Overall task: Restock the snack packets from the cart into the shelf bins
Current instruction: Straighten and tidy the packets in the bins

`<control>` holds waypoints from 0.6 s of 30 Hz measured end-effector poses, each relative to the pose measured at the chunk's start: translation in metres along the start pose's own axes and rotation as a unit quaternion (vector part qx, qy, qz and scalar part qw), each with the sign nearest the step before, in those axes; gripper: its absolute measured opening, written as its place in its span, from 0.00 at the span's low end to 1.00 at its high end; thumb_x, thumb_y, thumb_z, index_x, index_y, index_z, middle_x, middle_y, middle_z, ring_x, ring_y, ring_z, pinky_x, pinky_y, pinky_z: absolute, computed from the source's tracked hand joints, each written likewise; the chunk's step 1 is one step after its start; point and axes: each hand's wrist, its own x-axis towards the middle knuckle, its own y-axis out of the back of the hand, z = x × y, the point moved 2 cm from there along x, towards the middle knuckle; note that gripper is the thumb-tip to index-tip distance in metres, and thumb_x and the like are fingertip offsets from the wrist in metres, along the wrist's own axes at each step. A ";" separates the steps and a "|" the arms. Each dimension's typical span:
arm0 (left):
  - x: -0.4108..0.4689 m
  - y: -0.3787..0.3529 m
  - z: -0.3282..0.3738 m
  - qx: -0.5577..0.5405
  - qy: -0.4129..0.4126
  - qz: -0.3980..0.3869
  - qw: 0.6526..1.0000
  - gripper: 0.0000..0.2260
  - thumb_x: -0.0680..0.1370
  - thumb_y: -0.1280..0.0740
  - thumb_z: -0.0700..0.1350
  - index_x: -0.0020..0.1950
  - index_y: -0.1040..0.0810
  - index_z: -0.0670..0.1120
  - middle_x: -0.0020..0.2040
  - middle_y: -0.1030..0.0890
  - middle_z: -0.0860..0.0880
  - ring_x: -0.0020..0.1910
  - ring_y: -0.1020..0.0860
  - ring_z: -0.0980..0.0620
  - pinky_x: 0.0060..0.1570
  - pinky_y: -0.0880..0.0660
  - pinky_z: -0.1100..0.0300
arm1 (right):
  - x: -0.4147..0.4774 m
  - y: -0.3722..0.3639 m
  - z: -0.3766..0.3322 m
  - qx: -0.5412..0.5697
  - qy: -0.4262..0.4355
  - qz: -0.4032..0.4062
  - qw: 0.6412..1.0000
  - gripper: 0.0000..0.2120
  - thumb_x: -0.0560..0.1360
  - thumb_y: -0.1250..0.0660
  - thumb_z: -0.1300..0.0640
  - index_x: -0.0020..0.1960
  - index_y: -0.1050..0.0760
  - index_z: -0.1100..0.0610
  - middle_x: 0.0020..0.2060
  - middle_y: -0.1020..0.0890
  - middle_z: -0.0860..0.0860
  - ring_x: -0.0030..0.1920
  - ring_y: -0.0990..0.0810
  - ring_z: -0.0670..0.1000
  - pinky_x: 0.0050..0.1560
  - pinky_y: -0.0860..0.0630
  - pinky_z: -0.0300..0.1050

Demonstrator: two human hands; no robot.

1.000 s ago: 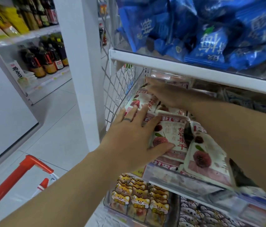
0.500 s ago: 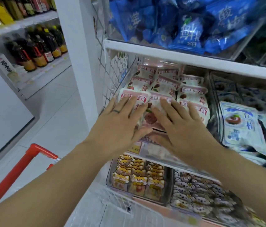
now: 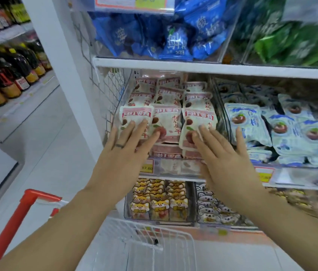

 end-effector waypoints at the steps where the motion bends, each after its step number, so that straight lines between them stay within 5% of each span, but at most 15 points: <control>1: 0.002 -0.003 -0.003 0.004 0.001 -0.003 1.000 0.40 0.68 0.23 0.36 0.78 0.33 0.47 0.78 0.34 0.39 0.75 0.32 0.35 0.71 0.35 0.34 | 0.001 -0.002 0.002 0.001 -0.007 0.022 1.000 0.26 0.79 0.35 0.56 0.76 0.32 0.57 0.74 0.30 0.57 0.71 0.28 0.60 0.73 0.46 0.72; 6: 0.017 0.002 -0.011 -0.017 -0.004 -0.006 1.000 0.41 0.65 0.28 0.27 0.77 0.30 0.47 0.78 0.34 0.42 0.74 0.31 0.36 0.65 0.28 0.38 | 0.000 -0.006 0.011 -0.005 -0.044 0.057 0.997 0.28 0.72 0.27 0.63 0.71 0.27 0.55 0.67 0.23 0.55 0.64 0.23 0.59 0.75 0.51 0.71; 10: 0.016 0.003 -0.011 -0.056 -0.001 -0.017 0.998 0.43 0.68 0.30 0.26 0.80 0.37 0.49 0.81 0.42 0.45 0.79 0.39 0.39 0.65 0.26 0.42 | 0.006 0.004 0.009 -0.005 -0.046 0.042 0.998 0.30 0.72 0.29 0.55 0.73 0.30 0.53 0.63 0.24 0.55 0.61 0.25 0.61 0.75 0.49 0.70; 14: 0.014 -0.001 -0.013 -0.032 -0.016 -0.001 0.999 0.40 0.63 0.26 0.28 0.74 0.28 0.45 0.76 0.31 0.41 0.73 0.30 0.36 0.63 0.26 0.43 | 0.020 -0.002 -0.002 0.019 -0.008 0.020 1.000 0.28 0.76 0.33 0.53 0.75 0.31 0.56 0.70 0.28 0.59 0.69 0.29 0.64 0.73 0.38 0.68; 18: 0.010 -0.002 -0.009 -0.016 -0.013 0.024 1.000 0.37 0.67 0.28 0.32 0.76 0.30 0.45 0.76 0.31 0.40 0.73 0.31 0.35 0.69 0.33 0.42 | 0.019 -0.016 -0.004 0.003 -0.009 -0.015 1.000 0.27 0.83 0.45 0.49 0.78 0.39 0.58 0.76 0.34 0.60 0.75 0.37 0.64 0.73 0.35 0.63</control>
